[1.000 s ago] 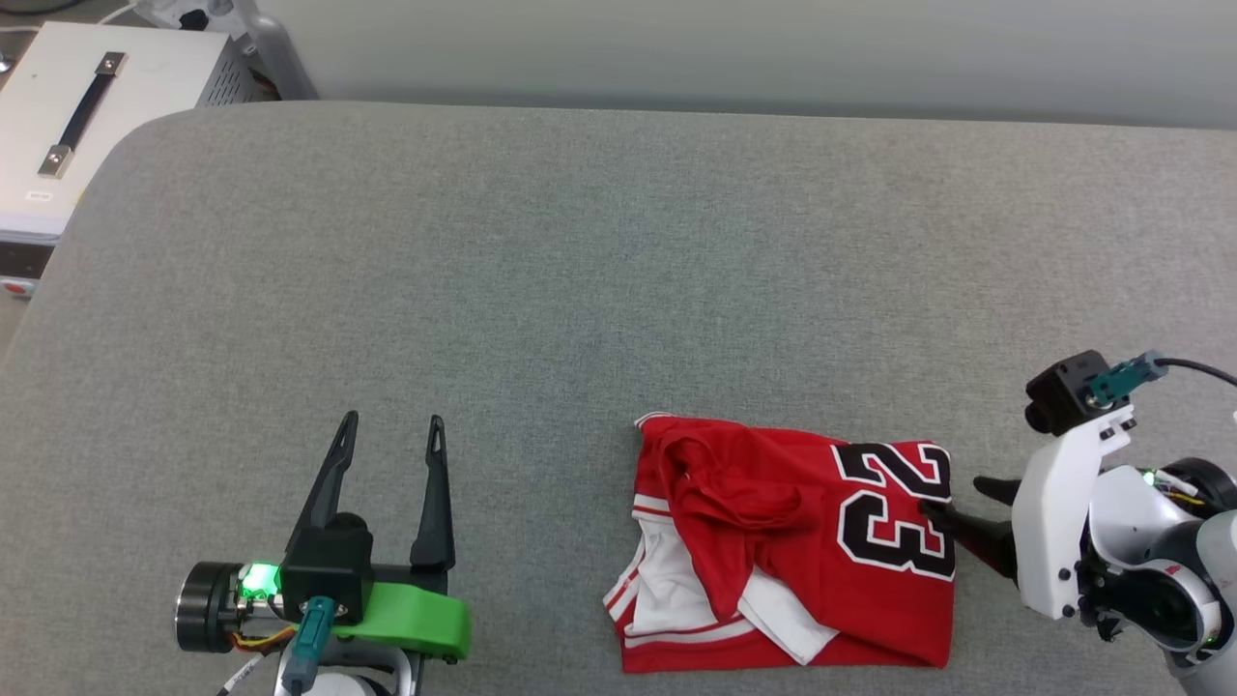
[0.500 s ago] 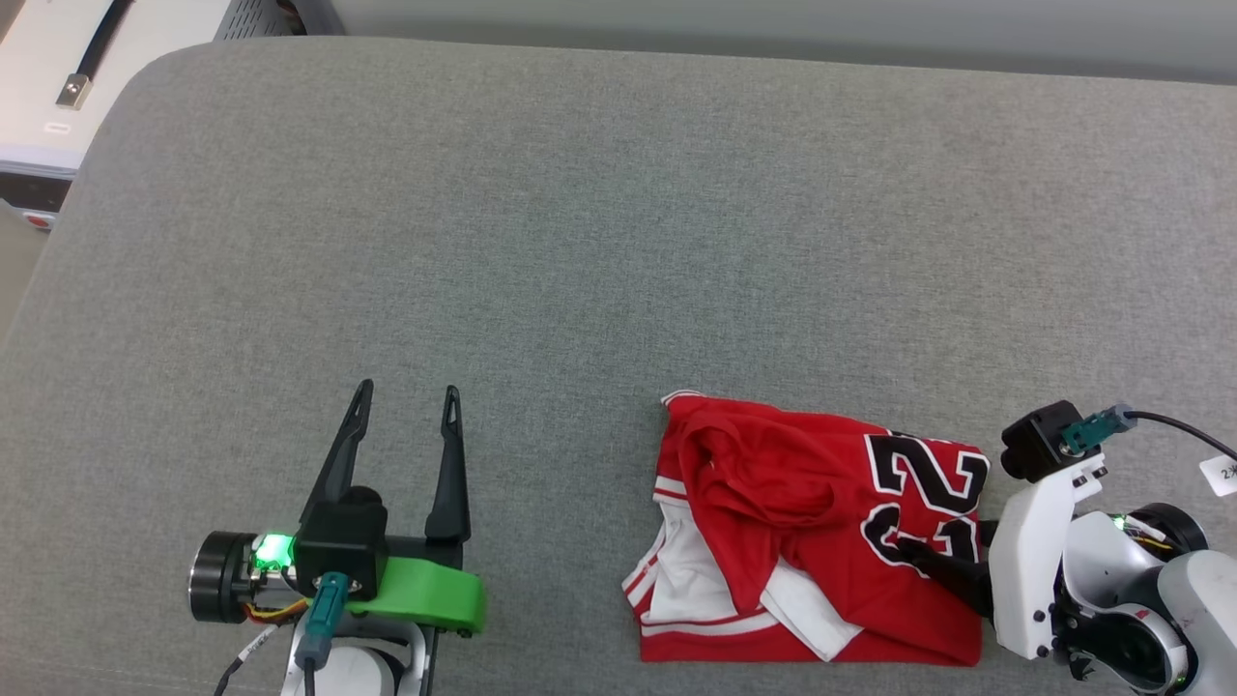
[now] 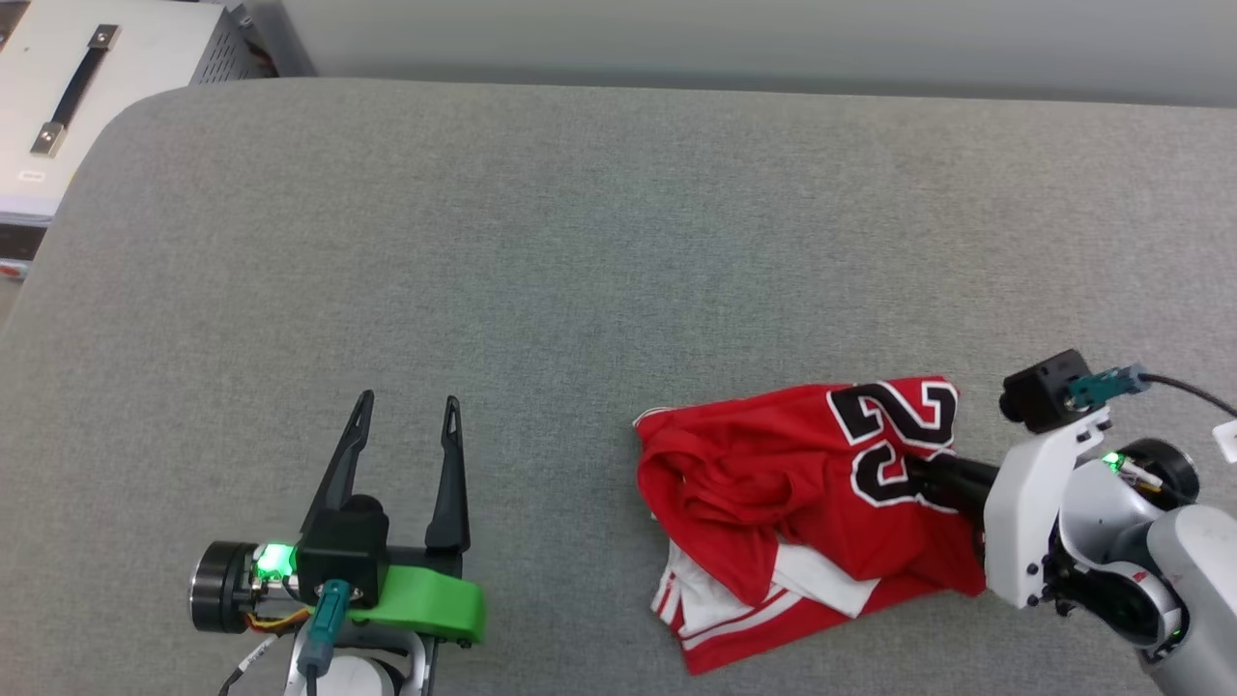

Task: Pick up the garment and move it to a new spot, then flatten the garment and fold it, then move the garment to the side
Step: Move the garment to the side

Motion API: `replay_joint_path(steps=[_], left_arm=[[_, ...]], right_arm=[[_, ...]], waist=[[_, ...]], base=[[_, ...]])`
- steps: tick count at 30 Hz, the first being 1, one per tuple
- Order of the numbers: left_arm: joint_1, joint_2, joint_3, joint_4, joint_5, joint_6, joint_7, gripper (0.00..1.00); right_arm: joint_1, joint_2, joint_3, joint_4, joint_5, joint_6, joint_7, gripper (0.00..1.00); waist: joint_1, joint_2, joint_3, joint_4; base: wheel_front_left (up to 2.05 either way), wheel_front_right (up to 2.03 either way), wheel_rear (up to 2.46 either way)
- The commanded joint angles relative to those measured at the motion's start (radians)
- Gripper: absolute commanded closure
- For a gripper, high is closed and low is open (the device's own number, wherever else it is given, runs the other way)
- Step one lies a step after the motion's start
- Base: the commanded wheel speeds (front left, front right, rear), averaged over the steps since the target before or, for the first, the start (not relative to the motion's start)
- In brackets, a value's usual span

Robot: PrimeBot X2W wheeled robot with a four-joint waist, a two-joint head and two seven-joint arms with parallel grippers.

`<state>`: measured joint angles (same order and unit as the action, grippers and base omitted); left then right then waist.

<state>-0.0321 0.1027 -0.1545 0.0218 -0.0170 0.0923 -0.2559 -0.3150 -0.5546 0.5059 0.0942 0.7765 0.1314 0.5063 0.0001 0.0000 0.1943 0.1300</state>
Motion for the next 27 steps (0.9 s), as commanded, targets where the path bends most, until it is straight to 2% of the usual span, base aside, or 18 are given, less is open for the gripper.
replay_joint_path(steps=[1, 11, 17, 22, 27], left_arm=[[0.016, 0.002, 0.002, -0.001, 0.004, 0.002, -0.006, 0.00], [0.032, 0.009, 0.008, -0.017, 0.006, 0.005, -0.006, 0.00], [0.021, 0.017, 0.015, -0.031, 0.008, 0.010, -0.006, 0.00], [-0.011, 0.025, 0.011, -0.042, 0.017, 0.009, -0.006, 0.00], [-0.061, 0.036, 0.008, -0.065, 0.022, 0.008, -0.006, 0.00]], right_arm=[[-0.030, -0.020, -0.011, -0.015, -0.012, -0.001, -0.017, 1.00], [-0.088, -0.114, -0.056, -0.081, -0.061, -0.001, -0.033, 1.00], [-0.093, -0.136, -0.128, -0.101, -0.081, -0.001, -0.045, 1.00], [-0.102, -0.151, -0.193, -0.087, -0.101, -0.001, -0.048, 1.00], [-0.144, -0.192, -0.253, -0.040, -0.134, -0.001, -0.046, 1.00]], waist=[[-0.0001, 0.0000, -0.029, -0.038], [-0.0001, 0.0000, -0.033, -0.170], [-0.0001, 0.0000, 0.000, -0.244], [-0.0001, 0.0000, 0.056, -0.274], [-0.0001, 0.0000, 0.142, -0.271]], base=[[0.00, 0.00, 0.00], [0.00, 0.00, 0.00], [0.00, 0.00, 0.00], [0.00, 0.00, 0.00], [0.00, 0.00, 0.00]])
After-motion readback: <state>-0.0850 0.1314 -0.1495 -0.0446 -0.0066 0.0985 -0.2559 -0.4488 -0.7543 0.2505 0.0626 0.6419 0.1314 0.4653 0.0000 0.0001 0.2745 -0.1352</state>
